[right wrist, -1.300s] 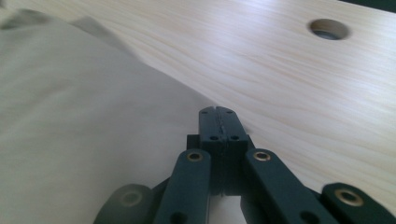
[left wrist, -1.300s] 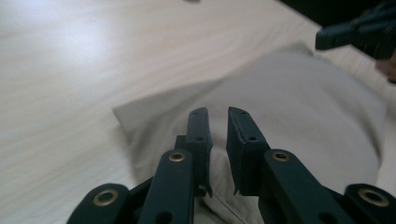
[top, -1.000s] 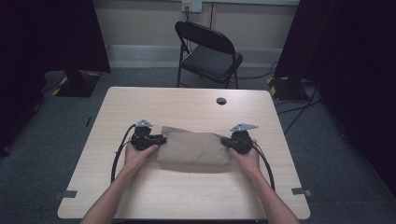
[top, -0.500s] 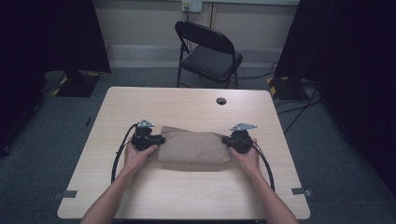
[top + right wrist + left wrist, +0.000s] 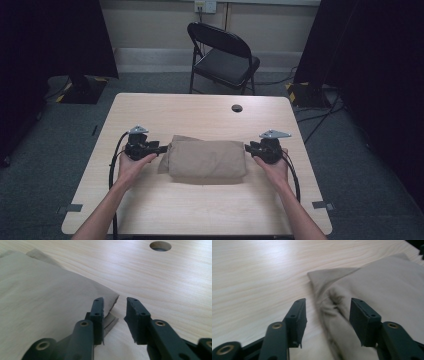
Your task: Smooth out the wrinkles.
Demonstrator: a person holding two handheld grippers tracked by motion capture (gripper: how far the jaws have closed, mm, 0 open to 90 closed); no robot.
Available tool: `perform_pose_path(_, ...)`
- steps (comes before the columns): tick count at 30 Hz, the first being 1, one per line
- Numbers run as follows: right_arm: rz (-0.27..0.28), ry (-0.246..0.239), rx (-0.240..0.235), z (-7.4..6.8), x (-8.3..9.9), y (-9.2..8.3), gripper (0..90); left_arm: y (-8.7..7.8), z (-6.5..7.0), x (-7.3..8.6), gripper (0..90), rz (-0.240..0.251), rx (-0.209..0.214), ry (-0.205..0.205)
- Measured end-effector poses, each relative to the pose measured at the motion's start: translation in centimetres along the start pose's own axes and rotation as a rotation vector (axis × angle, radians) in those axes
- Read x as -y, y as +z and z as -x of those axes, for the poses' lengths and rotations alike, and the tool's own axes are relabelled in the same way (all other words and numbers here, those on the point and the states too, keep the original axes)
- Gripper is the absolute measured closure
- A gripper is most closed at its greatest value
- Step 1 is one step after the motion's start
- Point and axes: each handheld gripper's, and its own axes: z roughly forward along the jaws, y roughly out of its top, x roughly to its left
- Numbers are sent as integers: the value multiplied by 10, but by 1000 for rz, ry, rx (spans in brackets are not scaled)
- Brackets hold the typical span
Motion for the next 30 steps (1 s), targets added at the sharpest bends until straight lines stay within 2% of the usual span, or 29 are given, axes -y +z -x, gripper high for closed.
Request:
perform_pose_path(3, 5, -2, -8, 0, -1, -4, 635, -10, -4, 3, 437, 6, -10, -8)
perform_pose_path(4, 23, 1, 2, 0, -2, -11, 608, -18, -6, 4, 430, 7, -31, 0)
perform_pose_path(6, 38, 10, -7, 1, -3, -14, 605, -22, -6, 5, 423, 7, -33, 2)
perform_pose_path(9, 54, 16, -10, 1, -4, -23, 590, -32, -6, 8, 402, -8, -44, 48)
perform_pose_path(12, 58, 25, -13, 3, 0, -35, 568, -43, -4, 13, 386, -16, -51, 71)
perform_pose_path(14, 59, 29, -13, 3, 2, -37, 562, -45, -3, 14, 385, -15, -55, 72)
perform_pose_path(20, 63, 34, -16, 3, 7, -58, 518, -59, 2, 18, 352, -13, -64, 75)
perform_pose_path(21, 59, 39, -10, 3, 11, -66, 500, -61, 4, 19, 345, -7, -67, 68)
perform_pose_path(25, 70, 49, -6, 4, 17, -77, 486, -69, 6, 24, 316, -2, -70, 48)
perform_pose_path(30, 53, 88, 22, 8, 34, -98, 438, -82, 8, 36, 298, -18, -72, 79)
